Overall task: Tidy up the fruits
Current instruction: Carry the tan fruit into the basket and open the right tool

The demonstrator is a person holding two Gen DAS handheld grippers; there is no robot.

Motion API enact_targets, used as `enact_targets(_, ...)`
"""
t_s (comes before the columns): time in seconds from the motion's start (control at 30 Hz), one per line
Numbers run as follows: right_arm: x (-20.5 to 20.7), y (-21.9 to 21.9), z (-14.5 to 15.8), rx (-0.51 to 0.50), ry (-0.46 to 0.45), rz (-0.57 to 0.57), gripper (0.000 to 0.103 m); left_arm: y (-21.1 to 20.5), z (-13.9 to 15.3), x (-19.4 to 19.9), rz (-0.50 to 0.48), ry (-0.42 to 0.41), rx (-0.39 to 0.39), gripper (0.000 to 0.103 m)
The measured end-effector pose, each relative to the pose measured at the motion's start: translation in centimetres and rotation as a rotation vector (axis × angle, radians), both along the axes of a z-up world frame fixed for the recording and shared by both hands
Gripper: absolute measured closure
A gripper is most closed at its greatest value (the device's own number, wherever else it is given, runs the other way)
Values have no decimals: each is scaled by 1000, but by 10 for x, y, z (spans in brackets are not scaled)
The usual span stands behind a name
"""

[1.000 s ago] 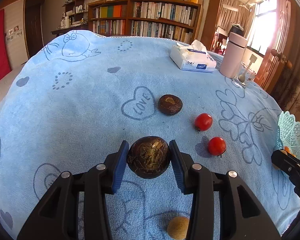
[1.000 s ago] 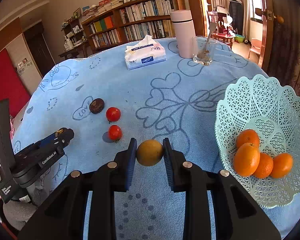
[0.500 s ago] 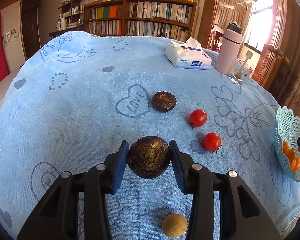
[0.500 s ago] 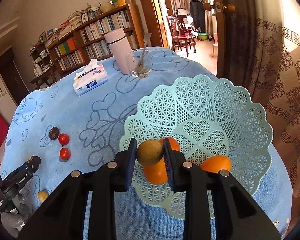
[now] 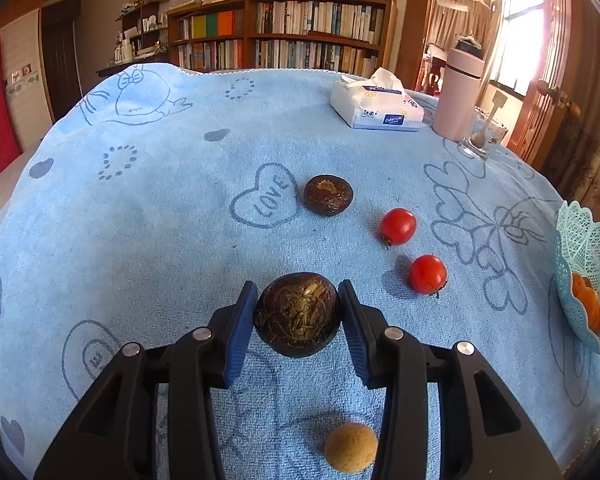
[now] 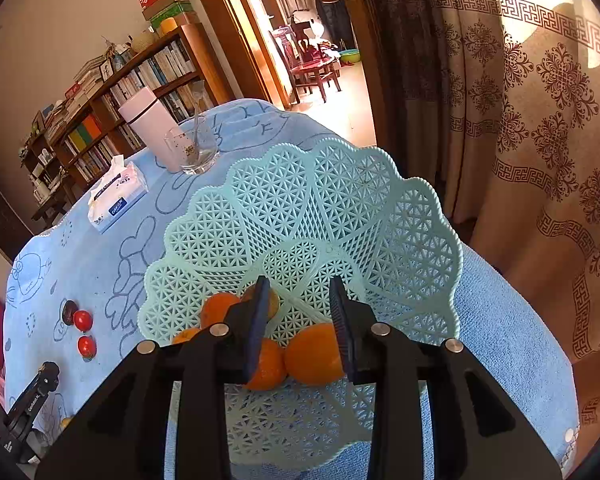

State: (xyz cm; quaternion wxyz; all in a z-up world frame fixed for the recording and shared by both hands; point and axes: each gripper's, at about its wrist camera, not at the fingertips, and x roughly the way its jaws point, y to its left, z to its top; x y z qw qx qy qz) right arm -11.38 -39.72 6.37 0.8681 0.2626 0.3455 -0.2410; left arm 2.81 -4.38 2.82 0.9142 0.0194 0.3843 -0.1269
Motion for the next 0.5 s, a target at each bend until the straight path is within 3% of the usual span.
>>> enact_targets(0.2, -6, -5, 5, -31, -30, -17, 65, -6, 1, -6, -7, 4, 19, 61)
enact_targets(0.33, -14, -5, 8, -126, -49, -65, 43, -19, 6, -14, -38, 6, 21, 61)
enact_targets(0.5, -24, -7, 8, -256, -59, -106, 42, -48, 10, -22, -103, 6, 38, 61)
